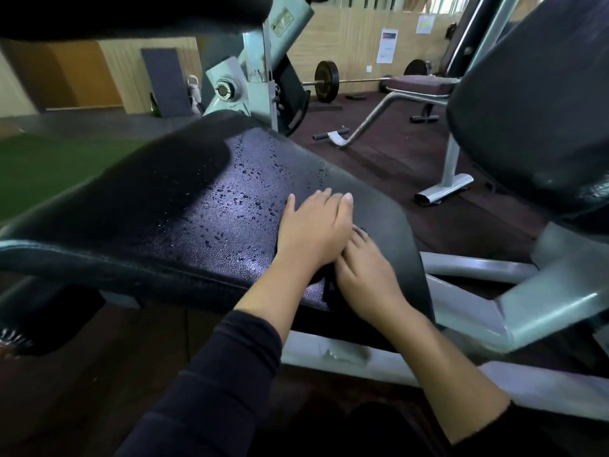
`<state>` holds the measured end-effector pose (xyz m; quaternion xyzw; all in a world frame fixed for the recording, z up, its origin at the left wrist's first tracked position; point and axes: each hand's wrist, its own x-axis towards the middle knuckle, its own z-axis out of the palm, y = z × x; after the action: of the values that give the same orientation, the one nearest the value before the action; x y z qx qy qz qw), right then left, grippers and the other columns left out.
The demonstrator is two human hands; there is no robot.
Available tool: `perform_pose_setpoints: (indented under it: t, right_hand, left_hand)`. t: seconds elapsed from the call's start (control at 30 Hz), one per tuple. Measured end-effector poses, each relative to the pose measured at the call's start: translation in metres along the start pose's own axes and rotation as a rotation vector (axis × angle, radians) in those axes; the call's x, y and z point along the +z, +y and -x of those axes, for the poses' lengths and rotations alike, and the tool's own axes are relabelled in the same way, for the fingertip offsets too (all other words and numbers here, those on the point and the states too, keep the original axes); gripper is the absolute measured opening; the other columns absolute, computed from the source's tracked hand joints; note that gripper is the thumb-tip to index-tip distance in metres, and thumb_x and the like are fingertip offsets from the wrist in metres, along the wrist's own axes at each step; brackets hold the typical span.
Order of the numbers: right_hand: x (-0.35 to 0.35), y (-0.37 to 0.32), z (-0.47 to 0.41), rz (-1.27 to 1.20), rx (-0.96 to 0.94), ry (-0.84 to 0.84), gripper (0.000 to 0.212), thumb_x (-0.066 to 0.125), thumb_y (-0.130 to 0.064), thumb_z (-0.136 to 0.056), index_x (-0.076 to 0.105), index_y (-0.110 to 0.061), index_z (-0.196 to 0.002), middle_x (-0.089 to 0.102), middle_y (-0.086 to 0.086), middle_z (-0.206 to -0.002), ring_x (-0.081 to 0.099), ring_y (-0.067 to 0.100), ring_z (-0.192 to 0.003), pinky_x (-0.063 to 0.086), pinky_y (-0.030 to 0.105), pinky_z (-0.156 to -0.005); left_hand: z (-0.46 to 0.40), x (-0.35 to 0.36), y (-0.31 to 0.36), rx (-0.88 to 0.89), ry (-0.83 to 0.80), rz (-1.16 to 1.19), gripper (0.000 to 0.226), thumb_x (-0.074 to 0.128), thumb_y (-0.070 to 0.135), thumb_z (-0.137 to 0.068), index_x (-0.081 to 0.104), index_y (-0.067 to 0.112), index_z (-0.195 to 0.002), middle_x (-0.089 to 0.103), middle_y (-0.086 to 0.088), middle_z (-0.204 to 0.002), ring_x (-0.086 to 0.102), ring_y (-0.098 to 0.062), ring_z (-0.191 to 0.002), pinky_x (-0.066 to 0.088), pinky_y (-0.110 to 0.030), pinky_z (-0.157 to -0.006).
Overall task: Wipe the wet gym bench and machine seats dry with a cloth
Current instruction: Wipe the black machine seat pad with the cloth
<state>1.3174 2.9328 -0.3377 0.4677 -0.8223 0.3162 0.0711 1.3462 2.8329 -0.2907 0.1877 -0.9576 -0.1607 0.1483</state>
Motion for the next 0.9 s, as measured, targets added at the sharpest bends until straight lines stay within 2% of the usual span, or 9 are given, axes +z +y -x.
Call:
perform_pose_setpoints:
  t: [0.1,0.23,0.4,0.5,0.6,0.67,0.73,0.8,0.9]
  right_hand:
    - [0.001,-0.003,0.004,-0.032,0.023,-0.015,0.068,0.014,-0.044,-0.084,0.045,-0.017,-0.138,0.039,0.0,-0.147,0.026,0.014,-0.137,0.017,0.028,-0.115]
    - [0.004,0.003,0.002,-0.018,0.088,-0.034,0.057,0.018,-0.044,-0.089,0.034,-0.033,-0.143,0.031,-0.007,-0.152,0.018,0.01,-0.141,0.012,0.027,-0.117]
    - [0.006,0.002,0.004,-0.047,0.116,-0.008,0.053,0.021,-0.042,-0.09,0.036,-0.038,-0.14,0.033,-0.009,-0.15,0.019,0.01,-0.141,0.012,0.025,-0.114]
    - [0.003,0.001,0.006,-0.073,0.105,0.022,0.043,0.034,-0.039,-0.098,0.035,-0.038,-0.141,0.032,-0.012,-0.15,0.02,0.008,-0.14,0.018,0.027,-0.113]
    - [-0.006,-0.001,0.014,-0.254,0.089,0.076,0.045,0.05,-0.035,-0.095,0.04,-0.037,-0.138,0.028,-0.018,-0.149,0.023,-0.001,-0.137,0.025,0.026,-0.108]
    - [-0.008,-0.002,0.018,-0.273,0.093,0.051,0.046,0.048,-0.039,-0.094,0.039,-0.036,-0.139,0.023,-0.017,-0.152,0.015,-0.002,-0.139,0.016,0.029,-0.115]
    - [-0.004,-0.004,0.016,-0.121,0.131,-0.018,0.048,0.037,-0.042,-0.097,0.029,-0.036,-0.144,0.017,-0.013,-0.155,0.005,0.002,-0.143,0.008,0.034,-0.119]
    - [0.0,-0.009,0.004,-0.054,0.201,-0.034,0.049,0.033,-0.043,-0.098,0.026,-0.034,-0.146,0.016,-0.008,-0.156,0.005,0.01,-0.145,0.011,0.036,-0.118]
    - [0.008,-0.03,-0.028,-0.043,0.235,-0.018,0.051,0.034,-0.043,-0.098,0.028,-0.028,-0.147,0.022,0.004,-0.155,0.015,0.02,-0.143,0.015,0.036,-0.117]
  left_hand:
    - [0.014,-0.019,-0.007,0.063,0.011,0.015,0.046,0.028,0.037,-0.104,0.037,0.025,-0.147,0.026,0.006,-0.158,0.016,-0.009,-0.147,0.002,-0.045,-0.12]
    - [0.046,-0.058,-0.039,0.131,0.014,-0.328,0.05,0.032,0.046,-0.1,0.032,0.034,-0.148,0.023,0.01,-0.159,0.015,-0.008,-0.147,0.004,-0.045,-0.12]
    - [0.069,-0.102,-0.093,-0.03,-0.056,-0.577,0.053,0.02,0.058,-0.098,0.02,0.045,-0.15,0.016,0.01,-0.161,0.01,-0.012,-0.148,0.006,-0.05,-0.119]
    - [0.075,-0.098,-0.104,-0.049,-0.048,-0.592,0.055,0.009,0.064,-0.095,0.011,0.052,-0.148,0.009,0.013,-0.161,0.004,-0.012,-0.149,0.001,-0.05,-0.12]
    - [0.075,-0.093,-0.106,-0.052,0.002,-0.579,0.054,0.01,0.063,-0.095,0.011,0.053,-0.148,0.01,0.014,-0.161,0.003,-0.011,-0.149,0.0,-0.048,-0.12]
    - [0.075,-0.091,-0.106,-0.058,0.021,-0.564,0.053,0.011,0.062,-0.096,0.013,0.052,-0.148,0.011,0.014,-0.161,0.003,-0.011,-0.149,-0.001,-0.049,-0.119]
    - [0.075,-0.09,-0.106,-0.057,0.028,-0.554,0.053,0.013,0.06,-0.096,0.015,0.052,-0.148,0.012,0.013,-0.161,0.004,-0.011,-0.149,-0.001,-0.049,-0.119]
    - [0.075,-0.088,-0.105,-0.054,0.042,-0.548,0.052,0.014,0.059,-0.097,0.018,0.05,-0.149,0.014,0.013,-0.16,0.005,-0.011,-0.149,0.0,-0.049,-0.119]
    - [0.072,-0.088,-0.106,-0.064,0.086,-0.538,0.056,0.017,0.055,-0.098,0.021,0.039,-0.151,0.017,0.014,-0.16,0.009,-0.01,-0.148,0.002,-0.049,-0.119]
